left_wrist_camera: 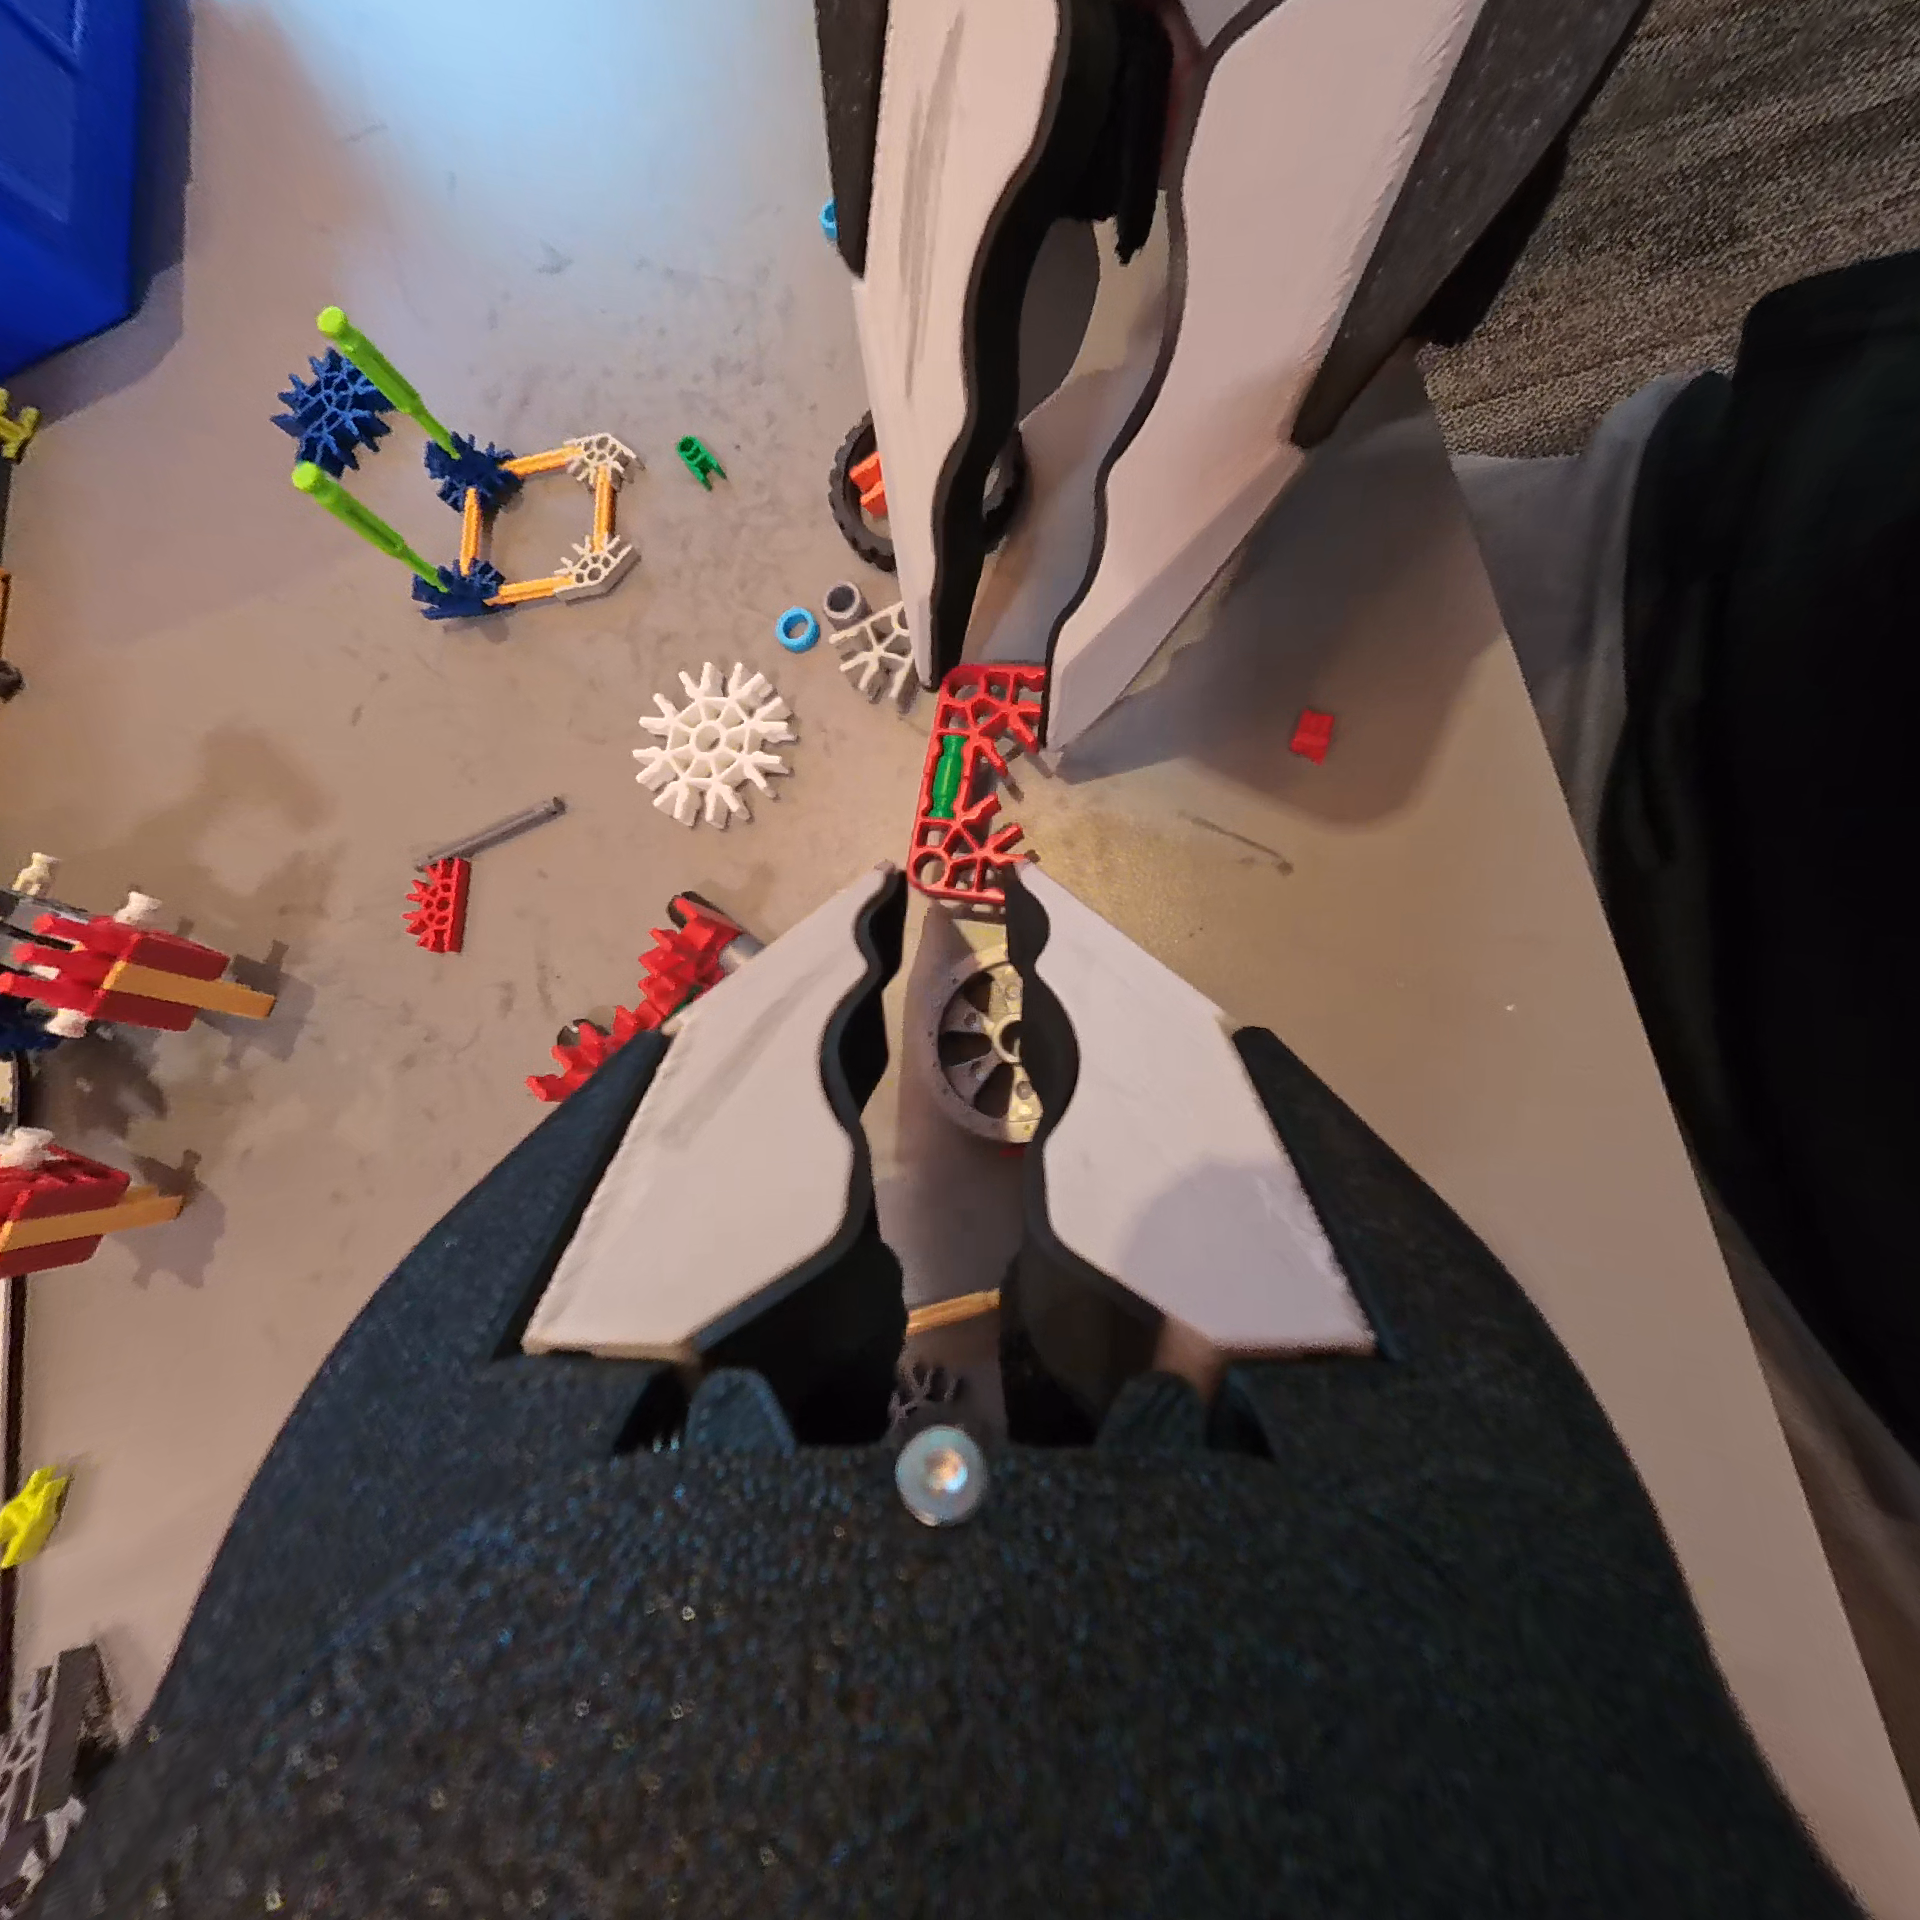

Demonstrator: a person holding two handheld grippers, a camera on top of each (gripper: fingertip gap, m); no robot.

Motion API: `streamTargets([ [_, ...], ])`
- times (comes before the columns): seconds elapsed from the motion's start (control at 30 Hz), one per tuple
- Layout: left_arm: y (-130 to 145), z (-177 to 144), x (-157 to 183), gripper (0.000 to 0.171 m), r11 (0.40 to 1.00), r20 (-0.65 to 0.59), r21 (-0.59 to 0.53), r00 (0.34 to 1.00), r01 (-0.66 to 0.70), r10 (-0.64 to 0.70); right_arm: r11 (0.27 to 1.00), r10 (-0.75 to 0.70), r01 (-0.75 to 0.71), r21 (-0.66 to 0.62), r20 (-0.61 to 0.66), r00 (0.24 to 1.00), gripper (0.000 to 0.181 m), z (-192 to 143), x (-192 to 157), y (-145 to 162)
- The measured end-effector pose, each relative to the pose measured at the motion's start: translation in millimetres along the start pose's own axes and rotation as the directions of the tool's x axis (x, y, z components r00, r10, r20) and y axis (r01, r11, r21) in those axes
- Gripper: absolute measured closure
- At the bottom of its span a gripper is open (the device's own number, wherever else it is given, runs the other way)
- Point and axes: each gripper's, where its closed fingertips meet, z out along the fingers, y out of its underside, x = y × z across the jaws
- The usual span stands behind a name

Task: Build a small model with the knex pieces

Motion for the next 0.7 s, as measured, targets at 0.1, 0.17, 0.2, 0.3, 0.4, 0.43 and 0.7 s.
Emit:
streamTargets([
  [0.1,-3.5,-2.6,-3.0,0.154,1.000,0.011,0.021,1.000,0.008,-0.008,1.000,0.000,0.000,0.006,-0.008,1.000,0.158,-2.2,1.6,-1.3],
  [0.17,-7.5,-4.9,-4.5,0.153,0.999,0.013,0.043,1.000,0.016,-0.017,1.000,0.000,0.000,0.008,-0.014,1.000,0.158,-3.4,3.0,-1.4],
  [0.2,-8.8,-6.0,-6.5,0.154,0.999,0.023,0.051,1.000,0.018,-0.019,1.000,0.000,0.000,0.007,-0.019,1.000,0.158,-4.1,4.1,-1.0],
  [0.3,-12.4,-9.5,-12.8,0.153,0.997,0.047,0.078,0.998,0.030,-0.034,1.000,0.002,-0.002,0.009,-0.029,1.000,0.158,-6.2,6.7,-0.3],
  [0.4,-14.8,-12.8,-19.6,0.153,0.995,0.079,0.094,0.996,0.031,-0.039,1.000,0.002,-0.002,0.011,-0.042,0.999,0.158,-9.0,9.9,0.3],
  [0.43,-15.0,-13.5,-20.7,0.153,0.995,0.084,0.096,0.996,0.030,-0.039,1.000,0.004,-0.004,0.014,-0.044,0.999,0.158,-10.0,10.6,-0.1],
  [0.7,-16.6,-15.2,-24.8,0.152,0.992,0.095,0.115,0.994,0.043,-0.054,0.999,0.004,-0.002,0.034,-0.070,0.998,0.158,-18.1,17.5,-3.6],
])
